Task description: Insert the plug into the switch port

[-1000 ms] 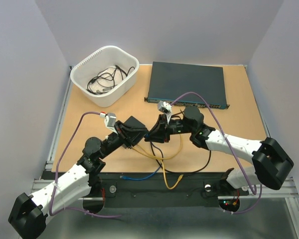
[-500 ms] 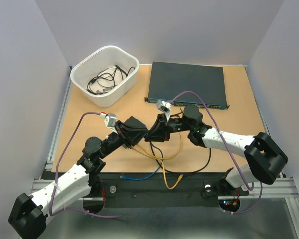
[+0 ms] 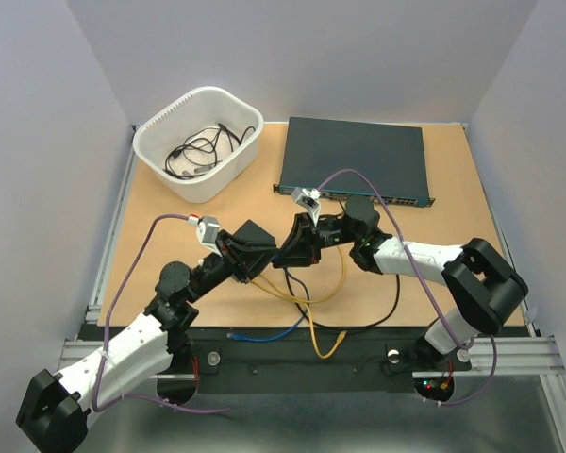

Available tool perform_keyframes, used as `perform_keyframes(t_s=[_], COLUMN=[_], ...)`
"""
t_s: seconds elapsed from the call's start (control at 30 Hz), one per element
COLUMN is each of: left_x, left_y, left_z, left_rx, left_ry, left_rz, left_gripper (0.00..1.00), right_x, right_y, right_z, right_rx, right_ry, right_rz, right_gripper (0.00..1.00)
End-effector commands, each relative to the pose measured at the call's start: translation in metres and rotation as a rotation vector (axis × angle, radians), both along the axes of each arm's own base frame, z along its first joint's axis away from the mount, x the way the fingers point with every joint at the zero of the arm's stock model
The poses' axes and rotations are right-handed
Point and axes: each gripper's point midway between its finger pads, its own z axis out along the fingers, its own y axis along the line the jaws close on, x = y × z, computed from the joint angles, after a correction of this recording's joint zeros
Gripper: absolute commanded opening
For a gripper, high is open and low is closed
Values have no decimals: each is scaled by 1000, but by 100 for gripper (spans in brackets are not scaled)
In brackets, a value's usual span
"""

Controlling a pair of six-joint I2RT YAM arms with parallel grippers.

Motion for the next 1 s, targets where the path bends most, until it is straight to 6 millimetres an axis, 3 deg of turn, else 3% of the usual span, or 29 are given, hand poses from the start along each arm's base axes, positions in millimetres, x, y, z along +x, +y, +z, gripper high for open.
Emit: perform_keyframes(t_s=[0.0, 0.17, 0.4, 0.57, 0.63, 0.67, 0.7, 0.77, 0.83, 0.97], left_x=[-24, -25, -23, -17, -8, -3, 4, 11, 18, 35], left_y=[-1, 0, -3, -5, -4, -4, -4, -3, -1, 6], left_z=[30, 31, 31, 28, 25, 22, 20, 16, 15, 9], left_rx=[-67, -70, -62, -45, -26, -15, 4, 24, 36, 60], left_ry=[-120, -127, -118, -89, -50, -28, 6, 42, 85, 191], left_rz=[-89, -87, -94, -78, -40, -22, 6, 36, 72, 169], left_gripper=[37, 39, 11, 0, 0, 0, 0, 0, 0, 0], right_x=[16, 19, 18, 23, 28, 30, 34, 39, 45, 65], right_y=[2, 2, 2, 4, 4, 3, 2, -1, -6, -15], right_z=[16, 14, 15, 14, 13, 12, 13, 11, 13, 11], right_rx=[50, 59, 69, 69, 66, 64, 69, 60, 46, -32], right_ry=[-2, 6, 22, 34, 51, 58, 61, 68, 53, 13], right_rz=[-30, -28, -17, -36, -59, -71, -100, -140, -207, -379], right_gripper=[1, 0, 1, 1, 10, 21, 42, 57, 64, 64])
